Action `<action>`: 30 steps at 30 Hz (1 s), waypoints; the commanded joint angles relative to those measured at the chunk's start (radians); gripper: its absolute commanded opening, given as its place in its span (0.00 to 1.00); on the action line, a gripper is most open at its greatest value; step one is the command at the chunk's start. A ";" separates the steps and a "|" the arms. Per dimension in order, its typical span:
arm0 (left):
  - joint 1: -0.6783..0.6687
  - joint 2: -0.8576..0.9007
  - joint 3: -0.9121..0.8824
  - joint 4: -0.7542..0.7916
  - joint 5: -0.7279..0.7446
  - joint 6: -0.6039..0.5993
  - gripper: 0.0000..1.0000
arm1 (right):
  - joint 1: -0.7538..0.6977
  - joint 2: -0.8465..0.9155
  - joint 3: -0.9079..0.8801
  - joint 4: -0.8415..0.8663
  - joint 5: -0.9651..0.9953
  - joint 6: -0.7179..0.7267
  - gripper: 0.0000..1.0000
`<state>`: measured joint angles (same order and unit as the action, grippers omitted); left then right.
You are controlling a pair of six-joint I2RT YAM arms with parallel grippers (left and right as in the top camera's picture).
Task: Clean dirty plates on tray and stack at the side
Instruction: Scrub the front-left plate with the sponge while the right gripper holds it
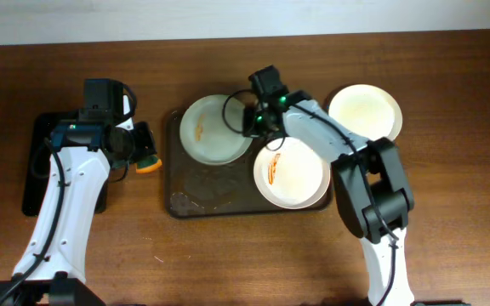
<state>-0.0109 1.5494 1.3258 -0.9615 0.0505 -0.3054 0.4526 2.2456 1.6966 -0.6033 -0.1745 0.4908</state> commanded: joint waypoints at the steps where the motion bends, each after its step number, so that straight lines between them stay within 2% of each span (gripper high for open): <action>1: -0.002 0.006 -0.003 0.002 0.025 0.019 0.00 | 0.079 0.005 -0.005 -0.030 -0.017 -0.013 0.04; 6: -0.002 0.035 -0.003 0.024 0.073 0.019 0.00 | 0.090 0.005 -0.005 -0.124 -0.013 0.042 0.04; 10: -0.042 0.206 -0.003 0.102 0.269 0.019 0.00 | 0.090 -0.001 -0.002 -0.164 -0.013 0.042 0.04; 15: -0.186 0.329 -0.003 0.263 0.267 0.019 0.00 | 0.090 -0.010 -0.002 -0.179 -0.013 0.042 0.04; 16: -0.190 0.357 -0.003 0.307 0.263 0.019 0.00 | 0.089 -0.010 -0.002 -0.179 -0.013 0.042 0.04; 18: -0.175 0.400 -0.003 0.322 0.216 -0.023 0.00 | 0.089 -0.010 -0.002 -0.179 -0.013 0.042 0.04; 22: -0.171 0.483 -0.003 0.349 0.214 -0.023 0.00 | 0.090 -0.010 -0.002 -0.175 -0.001 0.042 0.04; 24: -0.171 0.520 -0.003 0.344 0.076 -0.023 0.00 | 0.090 -0.010 -0.002 -0.176 0.000 0.042 0.04; 26: -0.171 0.532 -0.003 0.285 -0.174 -0.023 0.00 | 0.089 -0.010 -0.002 -0.179 0.002 0.042 0.04; 27: -0.171 0.532 -0.003 0.253 -0.343 -0.023 0.00 | 0.089 -0.010 -0.002 -0.179 0.002 0.042 0.04; 29: -0.172 0.532 0.001 0.233 -0.502 -0.023 0.00 | 0.089 -0.010 -0.002 -0.179 0.003 0.042 0.04; 30: -0.172 0.532 0.029 0.202 -0.530 -0.023 0.00 | 0.089 -0.010 -0.002 -0.179 0.003 0.042 0.04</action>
<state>-0.2077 2.0216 1.3540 -0.7082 -0.1867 -0.3187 0.5442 2.2452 1.6978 -0.7650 -0.2111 0.5278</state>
